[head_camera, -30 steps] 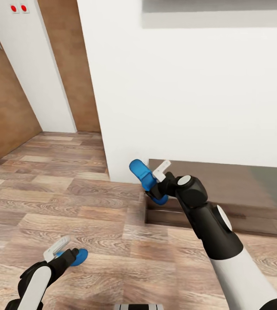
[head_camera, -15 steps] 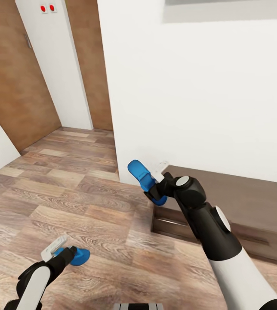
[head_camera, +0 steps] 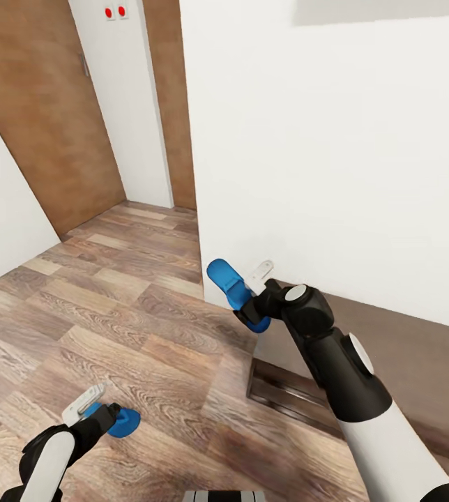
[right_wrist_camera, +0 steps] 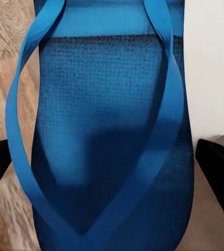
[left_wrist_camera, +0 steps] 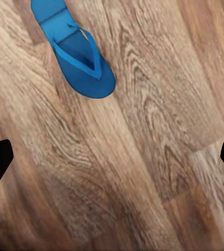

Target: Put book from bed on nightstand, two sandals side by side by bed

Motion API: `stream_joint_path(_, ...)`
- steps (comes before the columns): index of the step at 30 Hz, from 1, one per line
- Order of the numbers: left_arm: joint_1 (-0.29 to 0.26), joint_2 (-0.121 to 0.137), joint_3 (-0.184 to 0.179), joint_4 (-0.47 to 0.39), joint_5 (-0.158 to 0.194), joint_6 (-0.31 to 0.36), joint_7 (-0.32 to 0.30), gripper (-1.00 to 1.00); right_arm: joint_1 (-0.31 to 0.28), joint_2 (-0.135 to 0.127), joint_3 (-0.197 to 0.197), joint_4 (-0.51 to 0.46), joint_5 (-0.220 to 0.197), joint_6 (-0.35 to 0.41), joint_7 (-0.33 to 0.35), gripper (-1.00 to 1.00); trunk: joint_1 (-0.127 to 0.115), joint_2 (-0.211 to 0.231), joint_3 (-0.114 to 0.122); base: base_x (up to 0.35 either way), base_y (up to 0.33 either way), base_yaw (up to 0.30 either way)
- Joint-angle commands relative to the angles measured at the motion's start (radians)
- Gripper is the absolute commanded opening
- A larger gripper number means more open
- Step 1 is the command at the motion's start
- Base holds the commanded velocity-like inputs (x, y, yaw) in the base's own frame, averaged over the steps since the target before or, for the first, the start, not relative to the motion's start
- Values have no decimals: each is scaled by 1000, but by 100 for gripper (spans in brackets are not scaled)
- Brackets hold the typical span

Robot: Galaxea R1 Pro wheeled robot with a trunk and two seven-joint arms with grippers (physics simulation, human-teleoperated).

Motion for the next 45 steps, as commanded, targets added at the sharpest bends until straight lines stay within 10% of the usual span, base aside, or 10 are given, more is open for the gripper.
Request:
stream_joint_path(1,-1,-2,10,3,9,1,9,100,-1,-1,-1,-1,11,3,9,-100,0,0,-1,214,-263,279)
stream_joint_path(22,-3,-16,36,26,14,-55,8,100,-5,-2,-6,-1,11,3,9,-100,0,0,-10,55,-64,279)
stream_joint_path(32,-274,-13,-8,308,7,61,1,100,-36,0,-10,-1,11,3,10,-100,0,0,-15,0,0,279)
stream_joint_path(45,-500,-46,-27,692,-15,11,1,100,-37,-11,-18,-1,9,3,11,-100,0,0,-21,0,0,279)
